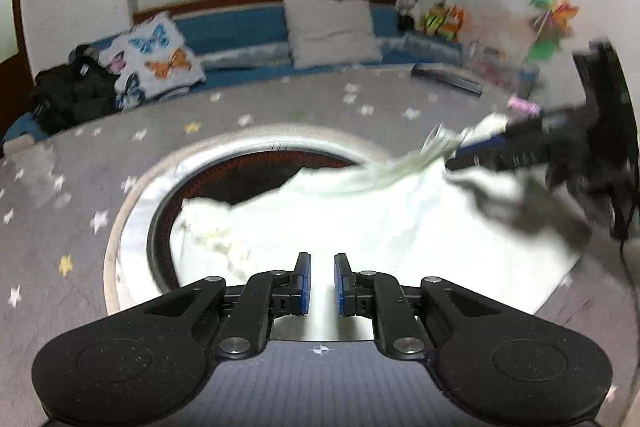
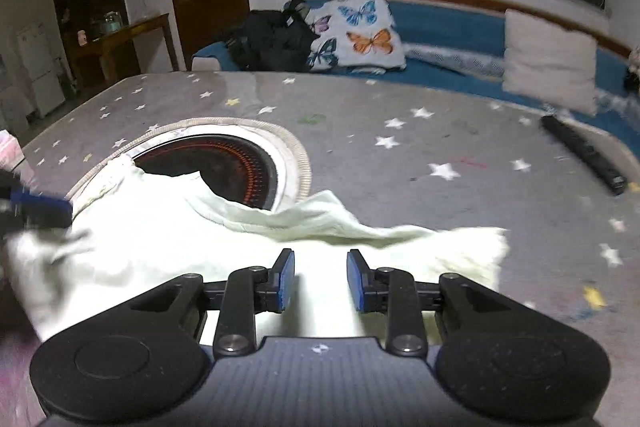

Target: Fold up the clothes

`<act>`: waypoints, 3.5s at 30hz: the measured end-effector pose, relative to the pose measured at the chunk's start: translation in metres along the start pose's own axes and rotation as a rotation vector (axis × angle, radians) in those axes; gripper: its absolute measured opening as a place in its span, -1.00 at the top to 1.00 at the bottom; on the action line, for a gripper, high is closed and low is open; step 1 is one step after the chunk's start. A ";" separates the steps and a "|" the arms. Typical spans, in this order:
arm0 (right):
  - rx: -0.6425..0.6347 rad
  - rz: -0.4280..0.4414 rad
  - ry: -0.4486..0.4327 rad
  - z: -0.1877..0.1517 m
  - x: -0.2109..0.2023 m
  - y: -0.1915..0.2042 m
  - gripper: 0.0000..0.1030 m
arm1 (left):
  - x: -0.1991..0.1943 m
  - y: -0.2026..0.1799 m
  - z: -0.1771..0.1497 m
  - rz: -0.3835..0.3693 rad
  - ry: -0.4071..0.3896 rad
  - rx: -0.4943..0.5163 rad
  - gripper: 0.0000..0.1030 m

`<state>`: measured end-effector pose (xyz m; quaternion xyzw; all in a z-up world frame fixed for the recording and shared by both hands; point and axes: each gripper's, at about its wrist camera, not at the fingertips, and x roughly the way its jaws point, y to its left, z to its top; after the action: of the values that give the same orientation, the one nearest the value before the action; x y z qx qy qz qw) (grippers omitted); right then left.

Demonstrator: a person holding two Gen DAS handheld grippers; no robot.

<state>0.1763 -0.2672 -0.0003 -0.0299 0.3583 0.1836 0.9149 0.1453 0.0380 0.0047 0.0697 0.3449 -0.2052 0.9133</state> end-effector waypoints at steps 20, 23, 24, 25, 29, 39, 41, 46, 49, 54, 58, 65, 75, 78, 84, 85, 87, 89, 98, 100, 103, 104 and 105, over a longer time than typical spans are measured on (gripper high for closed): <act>0.086 -0.027 -0.028 -0.028 -0.042 -0.013 0.37 | -0.003 0.033 -0.026 0.018 -0.003 -0.157 0.74; 0.093 -0.037 -0.008 -0.049 -0.054 -0.014 0.37 | -0.003 0.033 -0.029 0.022 -0.002 -0.160 0.74; 0.093 -0.040 -0.003 -0.055 -0.057 -0.015 0.37 | -0.003 0.032 -0.029 0.024 -0.003 -0.160 0.74; 0.093 -0.044 -0.003 -0.060 -0.059 -0.015 0.37 | -0.003 0.032 -0.029 0.026 -0.002 -0.162 0.74; 0.093 -0.059 -0.019 -0.063 -0.068 -0.016 0.37 | -0.009 0.029 -0.027 0.028 -0.007 -0.162 0.69; 0.104 -0.078 -0.081 -0.023 -0.031 -0.033 0.37 | -0.004 0.034 -0.020 0.044 -0.023 -0.189 0.61; 0.116 -0.099 -0.052 -0.022 -0.015 -0.039 0.37 | -0.001 0.041 -0.024 0.050 -0.010 -0.215 0.61; 0.155 -0.107 -0.047 -0.022 -0.010 -0.046 0.36 | -0.003 0.054 -0.025 0.043 -0.012 -0.273 0.61; 0.135 -0.102 -0.060 -0.022 -0.017 -0.041 0.36 | -0.001 0.052 -0.014 0.045 -0.038 -0.267 0.61; 0.119 -0.090 -0.053 -0.021 -0.014 -0.035 0.34 | 0.021 0.054 0.008 0.066 -0.035 -0.271 0.61; 0.115 -0.099 -0.042 -0.023 -0.009 -0.035 0.34 | 0.036 0.063 0.010 0.108 0.003 -0.283 0.57; 0.098 -0.095 -0.057 -0.023 -0.025 -0.032 0.32 | 0.024 0.063 0.011 0.111 -0.024 -0.287 0.59; 0.018 0.006 -0.046 -0.057 -0.080 0.013 0.24 | -0.011 0.034 -0.016 0.079 -0.037 -0.266 0.59; 0.003 0.009 -0.031 -0.076 -0.091 0.025 0.24 | -0.023 0.025 -0.030 0.090 -0.039 -0.250 0.57; 0.006 -0.054 -0.014 -0.102 -0.099 0.028 0.21 | -0.036 0.021 -0.053 0.126 -0.031 -0.261 0.40; 0.011 -0.060 -0.020 -0.104 -0.102 0.029 0.19 | -0.039 0.021 -0.055 0.127 -0.036 -0.267 0.38; 0.031 -0.069 -0.038 -0.106 -0.109 0.028 0.17 | -0.043 0.020 -0.059 0.132 -0.043 -0.271 0.35; 0.051 -0.077 -0.049 -0.109 -0.114 0.026 0.12 | -0.044 0.018 -0.061 0.141 -0.045 -0.265 0.33; 0.102 -0.112 -0.057 -0.124 -0.125 0.018 0.10 | -0.053 0.016 -0.068 0.152 -0.058 -0.295 0.23; 0.126 -0.131 -0.071 -0.126 -0.131 0.012 0.07 | -0.057 0.014 -0.068 0.157 -0.065 -0.296 0.14; 0.177 -0.154 -0.079 -0.129 -0.133 0.000 0.04 | -0.060 0.010 -0.067 0.157 -0.078 -0.298 0.07; 0.198 -0.159 -0.081 -0.129 -0.133 -0.004 0.04 | -0.061 0.010 -0.067 0.159 -0.081 -0.299 0.06; 0.225 -0.158 -0.085 -0.130 -0.132 -0.009 0.04 | -0.062 0.010 -0.066 0.159 -0.081 -0.302 0.06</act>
<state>0.0065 -0.3411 -0.0091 0.0528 0.3342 0.0708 0.9384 0.0677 0.0849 -0.0048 -0.0495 0.3280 -0.0811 0.9399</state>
